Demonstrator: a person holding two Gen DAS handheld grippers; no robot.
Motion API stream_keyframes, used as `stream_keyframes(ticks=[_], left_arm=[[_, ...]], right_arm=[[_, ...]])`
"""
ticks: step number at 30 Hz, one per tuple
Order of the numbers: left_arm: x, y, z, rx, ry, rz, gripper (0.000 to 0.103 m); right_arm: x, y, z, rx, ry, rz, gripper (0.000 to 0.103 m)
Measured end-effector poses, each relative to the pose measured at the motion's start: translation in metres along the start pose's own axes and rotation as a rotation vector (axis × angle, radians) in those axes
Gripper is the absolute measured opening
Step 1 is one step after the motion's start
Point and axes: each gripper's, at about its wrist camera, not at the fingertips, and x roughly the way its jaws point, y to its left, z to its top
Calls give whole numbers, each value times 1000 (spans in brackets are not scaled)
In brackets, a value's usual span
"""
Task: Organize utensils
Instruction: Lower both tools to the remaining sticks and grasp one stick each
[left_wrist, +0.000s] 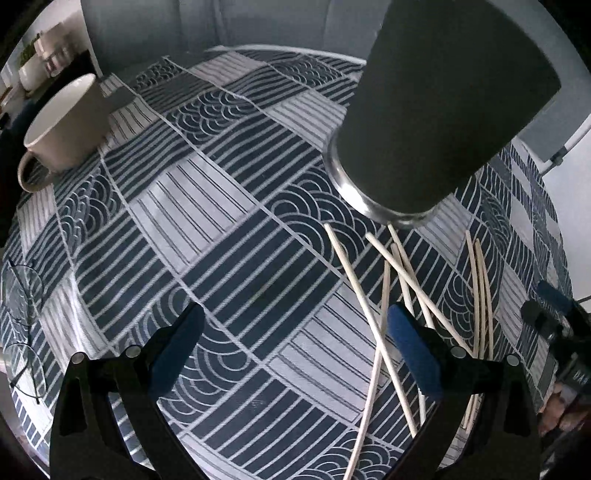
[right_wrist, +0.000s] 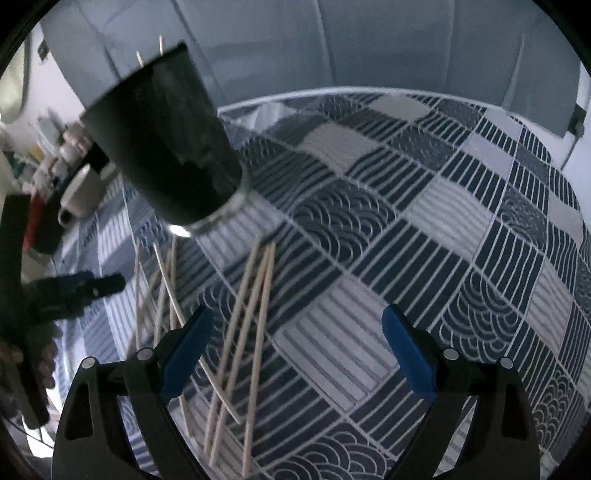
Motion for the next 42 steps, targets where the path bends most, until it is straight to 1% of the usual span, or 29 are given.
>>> stream_keyframes(ticks=[3,8,14,18,21,25,28,30,33,34,35,36,37,38,39,40,41,42], left_arm=[[4,-3,0,-5,5,11,97],[11,-9,2,4,11,56,97],[17,-8,6,-27,21,105,97],[23,-15,8,-6,23,164,98],[25,-16,13,-28,22,172,98],[27,-19,15,-33,35,175,98],[27,-18,15,-31,46,175,98],[26,-15,15,-34,55,175,98],[27,-12,17,-39,70,171,93],[25,-12,17,-33,65,169,88],[22,-12,17,-25,60,167,83],[20,-11,16,-12,52,162,80],[18,-12,15,-5,46,159,73],[16,-11,14,4,42,156,65],[14,-10,13,14,38,150,61],[12,-9,12,18,36,147,52],[11,-7,11,22,32,142,40],[9,-4,10,21,31,138,33]], right_arm=[[7,-3,-6,0,29,-9,88],[14,-8,-12,14,55,-20,88],[19,-9,-15,14,79,-39,88],[23,-8,-15,-1,100,-78,88],[26,-8,-13,0,107,-91,88],[29,-5,-10,-11,118,-96,88],[35,2,-8,-54,137,-149,88],[36,6,-8,-76,142,-162,88],[37,4,-6,-53,166,-167,87],[37,5,-6,-51,174,-168,86],[37,6,-5,-56,178,-166,82],[36,7,-5,-64,178,-162,79],[35,8,-5,-78,176,-155,71],[33,10,-5,-89,174,-152,59],[31,11,-5,-97,174,-147,53],[28,12,-5,-100,173,-145,39],[27,11,-4,-98,172,-147,26],[26,10,-4,-95,171,-152,21]])
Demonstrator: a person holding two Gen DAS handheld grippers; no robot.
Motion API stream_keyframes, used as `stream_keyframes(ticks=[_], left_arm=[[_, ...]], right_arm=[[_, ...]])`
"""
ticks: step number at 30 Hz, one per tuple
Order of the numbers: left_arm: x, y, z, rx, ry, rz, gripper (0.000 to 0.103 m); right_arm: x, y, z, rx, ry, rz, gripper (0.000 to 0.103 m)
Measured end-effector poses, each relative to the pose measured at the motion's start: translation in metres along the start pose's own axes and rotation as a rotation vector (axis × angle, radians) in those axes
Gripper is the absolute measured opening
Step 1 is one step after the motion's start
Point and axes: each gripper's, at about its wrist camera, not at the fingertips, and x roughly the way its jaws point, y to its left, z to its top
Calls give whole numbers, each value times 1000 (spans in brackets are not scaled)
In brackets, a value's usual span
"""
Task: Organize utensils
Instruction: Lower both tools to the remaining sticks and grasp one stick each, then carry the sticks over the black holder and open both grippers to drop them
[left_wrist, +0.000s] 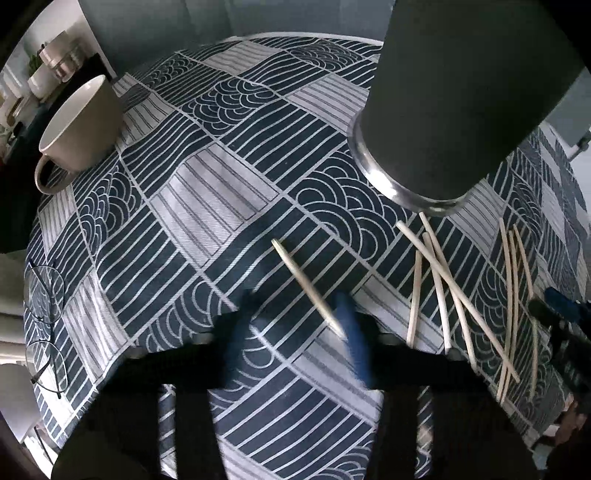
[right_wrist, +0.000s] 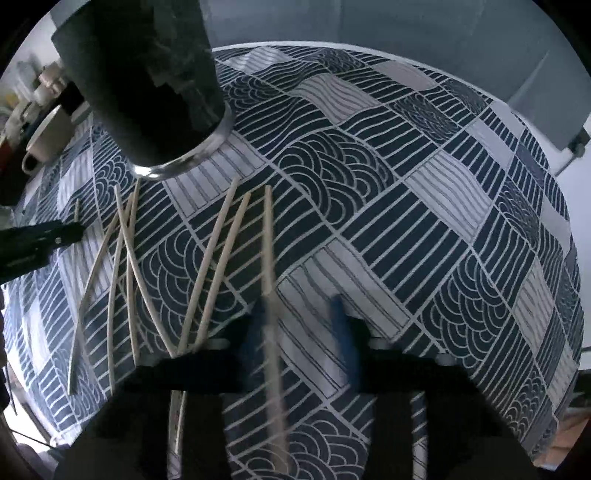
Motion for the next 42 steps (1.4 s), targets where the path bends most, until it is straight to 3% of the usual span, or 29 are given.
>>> stream_keyframes(ticks=[2,4,11,21,29,42], left_arm=[[-1,11,-2,-21,-3,-20,11],[-1,24,-3,-61,-2,-65,6],[1,53,0,-175,64,-195,4],[-14,74,2,-226,51,-171,4],[-36,85,26,-218,1,-113,4],[-109,74,83,-140,-170,-88,4]], right_arm=[[-2,-3,-1,1,-3,-6,11],[-2,-9,1,16,6,-5,6],[-2,-27,4,26,46,42,4],[-14,-62,0,144,37,132,4],[-37,-74,14,137,-35,148,5],[-101,-59,89,51,-255,196,5]])
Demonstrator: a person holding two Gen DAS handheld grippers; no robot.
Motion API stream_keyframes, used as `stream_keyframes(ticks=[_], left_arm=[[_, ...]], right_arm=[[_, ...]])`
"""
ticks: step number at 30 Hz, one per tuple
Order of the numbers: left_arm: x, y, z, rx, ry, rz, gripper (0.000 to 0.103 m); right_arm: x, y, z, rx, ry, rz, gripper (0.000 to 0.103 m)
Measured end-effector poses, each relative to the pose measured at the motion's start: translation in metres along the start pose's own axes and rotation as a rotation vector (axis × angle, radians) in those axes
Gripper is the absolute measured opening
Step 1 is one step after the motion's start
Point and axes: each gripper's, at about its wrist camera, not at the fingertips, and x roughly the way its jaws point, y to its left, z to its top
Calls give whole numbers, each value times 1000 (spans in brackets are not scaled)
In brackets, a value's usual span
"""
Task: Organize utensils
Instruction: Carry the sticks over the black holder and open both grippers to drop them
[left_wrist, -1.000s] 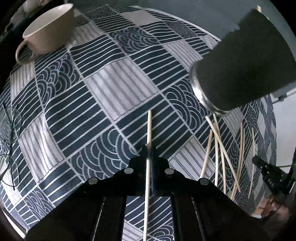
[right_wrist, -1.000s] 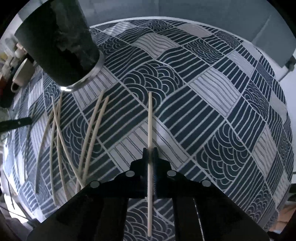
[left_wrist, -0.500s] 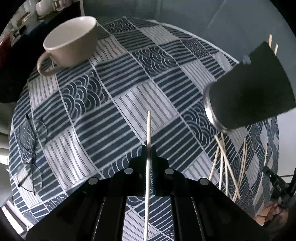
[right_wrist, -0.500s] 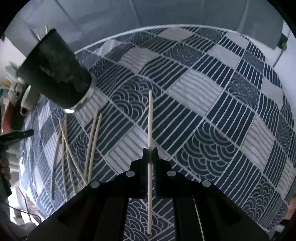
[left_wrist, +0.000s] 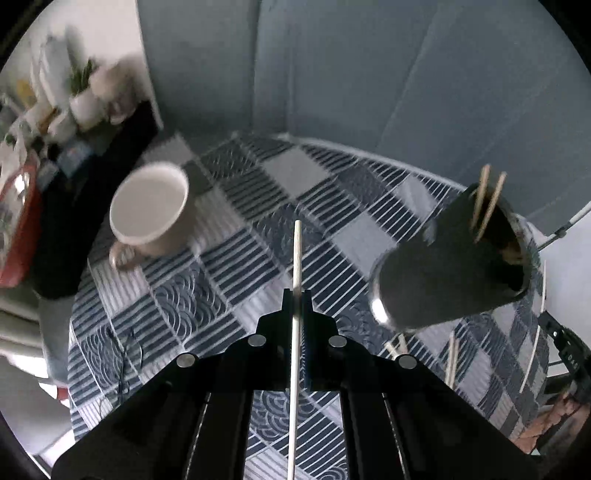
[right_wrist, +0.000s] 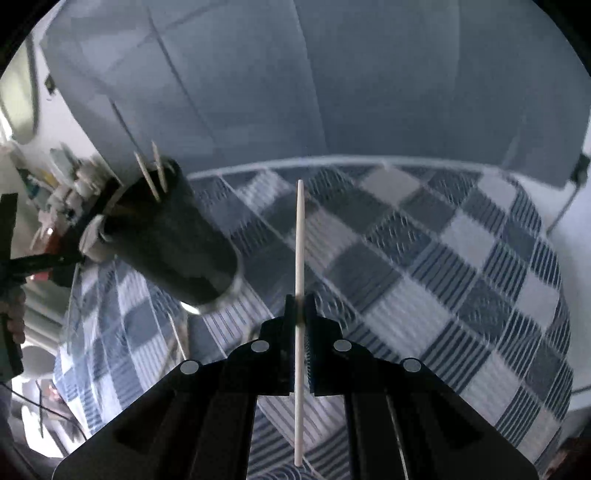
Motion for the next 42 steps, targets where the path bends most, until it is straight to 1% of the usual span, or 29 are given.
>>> stream_keyframes(ticks=[4,6,7,8,10,15,17,20,25,28,31,36,39,42], left_arm=[[-19,-12,16,24,-50,-15,4],[-31,-20,26,33,-74,-53,4],[-35,-24,29,42,-85,-59,4],[-41,-30,32,61,-103,-58,4],[-52,-44,41,86,-132,-83,4],[-69,-72,61,132,-184,-116,4],[-72,-82,67,153,-205,-115,4],[-75,-97,77,173,-237,-142,4],[-70,-117,84,188,-269,-185,4],[-64,-122,85,183,-300,-195,5],[-61,-121,87,152,-337,-223,5],[-56,-116,86,103,-417,-258,4],[-49,-117,82,105,-424,-265,4],[-42,-116,76,109,-413,-278,4]], right_arm=[[-12,14,24,-31,-53,19,5],[-17,20,35,-40,-76,31,5],[-19,24,40,-46,-86,37,5],[-22,28,47,-58,-99,41,5],[-26,36,56,-80,-119,46,5],[-34,55,82,-118,-160,70,5],[-37,63,95,-133,-178,84,5],[-42,77,113,-156,-216,94,5],[-45,92,136,-146,-287,164,5],[-45,97,143,-127,-328,215,5],[-42,99,147,-105,-372,247,5],[-31,102,144,-66,-432,311,5],[-20,102,139,-41,-438,329,5],[-5,101,126,-25,-424,336,5]])
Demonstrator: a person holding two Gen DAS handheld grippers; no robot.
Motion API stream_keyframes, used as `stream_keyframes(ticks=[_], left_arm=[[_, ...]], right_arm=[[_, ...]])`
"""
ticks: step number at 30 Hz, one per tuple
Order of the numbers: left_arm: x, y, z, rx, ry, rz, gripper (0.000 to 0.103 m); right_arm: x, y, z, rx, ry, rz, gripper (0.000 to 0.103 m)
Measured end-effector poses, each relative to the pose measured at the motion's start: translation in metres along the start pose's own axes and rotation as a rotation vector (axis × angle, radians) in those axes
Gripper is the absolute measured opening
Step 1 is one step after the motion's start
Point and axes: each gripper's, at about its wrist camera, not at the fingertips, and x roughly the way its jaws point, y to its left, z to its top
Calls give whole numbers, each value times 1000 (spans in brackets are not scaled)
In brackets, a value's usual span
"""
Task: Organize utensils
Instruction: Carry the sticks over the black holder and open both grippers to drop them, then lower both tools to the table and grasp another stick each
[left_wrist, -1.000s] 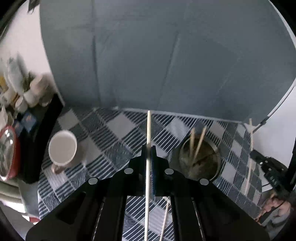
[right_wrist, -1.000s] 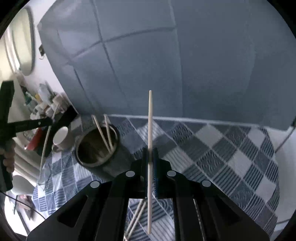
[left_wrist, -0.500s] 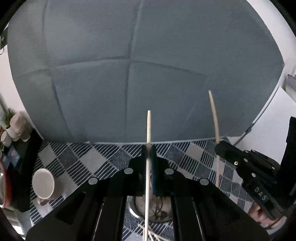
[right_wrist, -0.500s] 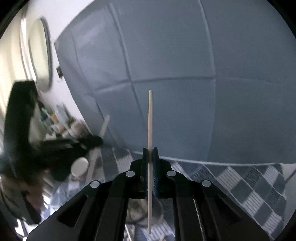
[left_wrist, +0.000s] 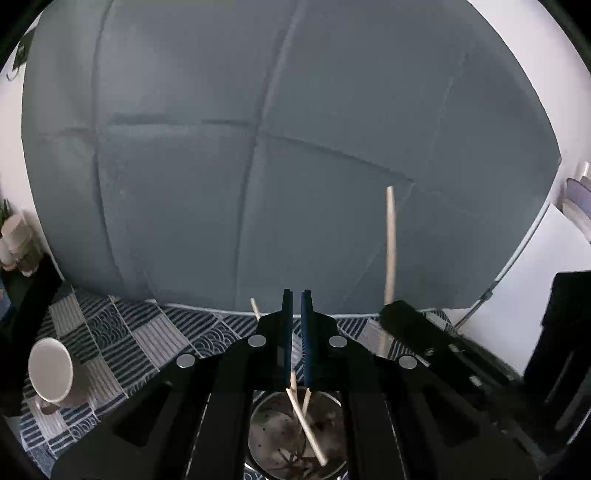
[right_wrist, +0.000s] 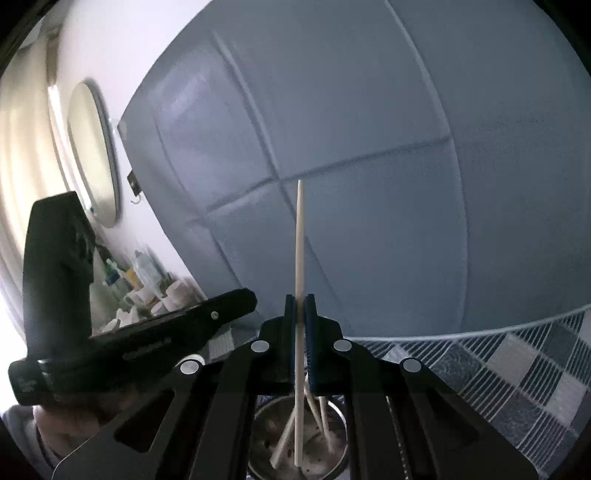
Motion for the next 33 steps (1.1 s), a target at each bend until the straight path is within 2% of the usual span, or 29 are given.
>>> stream_keyframes(ticks=[5,12,13,14,15,16,17,18,20,23,26,30,32,33], left_arm=[[3,8,-15,5,25,10,5],[-4,29,-15,-70,17,31,5],[-5,31,-15,-79,19,36,11],[-5,34,-14,-89,19,42,18],[-6,37,-14,-97,15,47,21],[-7,39,-14,-105,14,56,30],[-6,40,-14,-107,17,64,43],[-7,42,-15,-108,16,74,47],[-8,46,-16,-112,16,92,63],[-7,61,-20,-149,26,119,73],[-4,77,-27,-175,53,149,83],[4,98,-44,-189,116,197,87],[10,108,-54,-190,146,228,94],[12,111,-59,-188,163,243,95]], right_arm=[[6,-6,-29,-6,29,-6,5],[4,-4,-46,-20,40,-5,9],[1,-6,-46,-13,38,-1,12],[0,-8,-46,-7,36,-2,31],[-3,-9,-45,0,24,-18,45],[-7,-11,-44,6,2,-46,62],[-11,-12,-44,10,-19,-63,63],[-14,-15,-43,21,-28,-69,63],[-18,-23,-40,56,-36,-103,77],[-27,-37,-38,102,-62,-148,86],[-32,-56,-39,171,-49,-180,87],[-35,-83,-49,263,-10,-216,87],[-34,-92,-57,288,18,-241,87],[-34,-99,-62,301,35,-261,87]])
